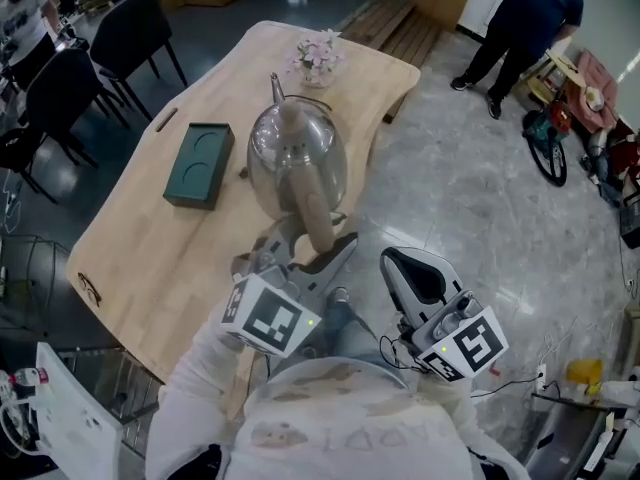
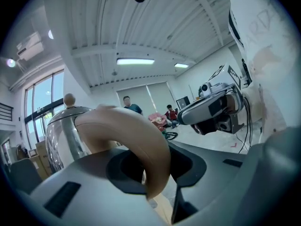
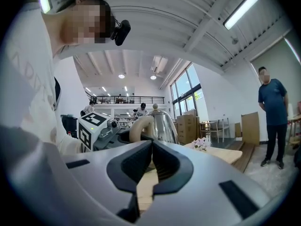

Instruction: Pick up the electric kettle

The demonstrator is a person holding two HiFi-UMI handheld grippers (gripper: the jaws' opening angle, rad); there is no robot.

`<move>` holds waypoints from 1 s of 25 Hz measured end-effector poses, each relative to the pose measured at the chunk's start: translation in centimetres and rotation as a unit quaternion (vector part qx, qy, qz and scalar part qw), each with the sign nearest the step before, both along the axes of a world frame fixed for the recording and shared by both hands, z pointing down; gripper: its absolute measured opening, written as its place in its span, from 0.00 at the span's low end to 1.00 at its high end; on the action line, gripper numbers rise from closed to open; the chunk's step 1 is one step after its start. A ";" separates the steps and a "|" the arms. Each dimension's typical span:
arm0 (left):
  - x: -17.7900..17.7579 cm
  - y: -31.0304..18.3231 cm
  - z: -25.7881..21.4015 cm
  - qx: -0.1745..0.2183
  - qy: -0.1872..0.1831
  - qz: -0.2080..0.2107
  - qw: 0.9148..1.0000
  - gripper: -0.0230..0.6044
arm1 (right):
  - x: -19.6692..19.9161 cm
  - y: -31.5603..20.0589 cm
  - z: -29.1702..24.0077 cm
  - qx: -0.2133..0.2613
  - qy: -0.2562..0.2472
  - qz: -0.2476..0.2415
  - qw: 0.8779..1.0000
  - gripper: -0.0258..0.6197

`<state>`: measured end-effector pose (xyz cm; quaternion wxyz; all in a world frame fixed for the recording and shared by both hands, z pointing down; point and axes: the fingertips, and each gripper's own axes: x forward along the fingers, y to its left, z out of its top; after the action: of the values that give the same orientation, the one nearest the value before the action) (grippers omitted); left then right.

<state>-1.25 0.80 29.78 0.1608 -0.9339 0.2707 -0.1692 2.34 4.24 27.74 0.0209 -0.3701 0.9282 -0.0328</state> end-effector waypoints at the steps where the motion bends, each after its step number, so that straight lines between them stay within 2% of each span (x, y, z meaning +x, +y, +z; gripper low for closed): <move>1: -0.4 1.3 -0.3 0.000 0.004 0.000 1.000 0.20 | -0.3 1.0 -0.1 0.004 0.001 0.001 1.000 0.07; 13: -4.1 13.8 -1.6 0.006 -0.007 0.010 1.000 0.20 | -3.3 10.7 -1.6 0.031 0.010 0.006 0.999 0.07; 25: -4.0 18.2 -1.9 -0.009 0.003 0.015 1.000 0.20 | -4.5 13.2 -3.1 0.046 -0.005 -0.016 0.999 0.07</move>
<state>-5.29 18.99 27.92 0.1539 -0.9399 0.2553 -0.1667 -2.13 17.40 24.63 0.0417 -0.3541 0.9342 0.0079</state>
